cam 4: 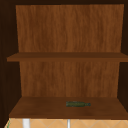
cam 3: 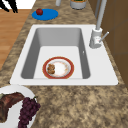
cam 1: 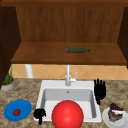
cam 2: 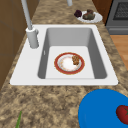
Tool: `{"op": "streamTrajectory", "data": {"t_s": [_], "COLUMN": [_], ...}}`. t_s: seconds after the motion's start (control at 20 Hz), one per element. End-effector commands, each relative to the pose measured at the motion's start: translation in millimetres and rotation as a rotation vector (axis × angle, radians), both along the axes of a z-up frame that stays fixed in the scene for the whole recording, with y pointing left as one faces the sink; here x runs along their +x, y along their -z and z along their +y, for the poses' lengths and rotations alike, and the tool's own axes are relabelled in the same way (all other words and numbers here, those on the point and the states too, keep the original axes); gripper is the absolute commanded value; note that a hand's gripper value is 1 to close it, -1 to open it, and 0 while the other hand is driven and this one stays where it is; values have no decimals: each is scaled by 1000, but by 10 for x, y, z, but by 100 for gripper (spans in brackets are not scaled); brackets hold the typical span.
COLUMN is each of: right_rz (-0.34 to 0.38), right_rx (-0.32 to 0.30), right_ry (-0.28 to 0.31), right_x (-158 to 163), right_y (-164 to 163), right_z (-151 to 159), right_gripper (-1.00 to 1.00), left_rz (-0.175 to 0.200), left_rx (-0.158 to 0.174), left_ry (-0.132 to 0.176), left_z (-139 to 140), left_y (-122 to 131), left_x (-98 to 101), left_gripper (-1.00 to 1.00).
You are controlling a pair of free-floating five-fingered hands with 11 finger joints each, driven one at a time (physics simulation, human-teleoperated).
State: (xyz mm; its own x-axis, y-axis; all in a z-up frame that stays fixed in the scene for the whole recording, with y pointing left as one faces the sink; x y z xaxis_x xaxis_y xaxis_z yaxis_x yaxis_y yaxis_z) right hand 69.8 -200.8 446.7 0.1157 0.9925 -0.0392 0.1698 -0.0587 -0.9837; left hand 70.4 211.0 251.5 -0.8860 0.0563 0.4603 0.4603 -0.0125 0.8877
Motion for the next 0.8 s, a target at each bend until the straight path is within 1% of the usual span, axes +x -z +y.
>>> {"op": "streamTrajectory", "data": {"t_s": [0.0, 0.05, 0.1, 0.2, 0.25, 0.3, 0.35, 0.75], "right_rz": [22, 30, 41, 47, 53, 80, 89, 183], "right_rx": [-39, -21, -15, -4, -2, -2, -2, 0], "right_ry": [0, 0, -1, -26, -39, -57, -67, -110], "right_x": [-309, -369, -360, -397, -417, -442, -476, -725], "right_y": [299, 385, 463, 623, 705, 754, 823, 1358], "right_z": [0, -62, -143, -246, -292, -351, -394, -831], "right_gripper": [-100, -100, -100, -100, -100, -100, -100, -100], "left_rz": [0, 0, 0, 0, 0, 0, 0, 0], "left_rx": [0, 0, 0, 0, 0, 0, 0, 0], "left_ry": [0, 0, 0, 0, 0, 0, 0, 0], "left_z": [0, 0, 0, 0, 0, 0, 0, 0], "left_y": [0, 0, 0, 0, 0, 0, 0, 0], "left_x": [0, 0, 0, 0, 0, 0, 0, 0], "left_gripper": [0, 0, 0, 0, 0, 0, 0, 0]}}
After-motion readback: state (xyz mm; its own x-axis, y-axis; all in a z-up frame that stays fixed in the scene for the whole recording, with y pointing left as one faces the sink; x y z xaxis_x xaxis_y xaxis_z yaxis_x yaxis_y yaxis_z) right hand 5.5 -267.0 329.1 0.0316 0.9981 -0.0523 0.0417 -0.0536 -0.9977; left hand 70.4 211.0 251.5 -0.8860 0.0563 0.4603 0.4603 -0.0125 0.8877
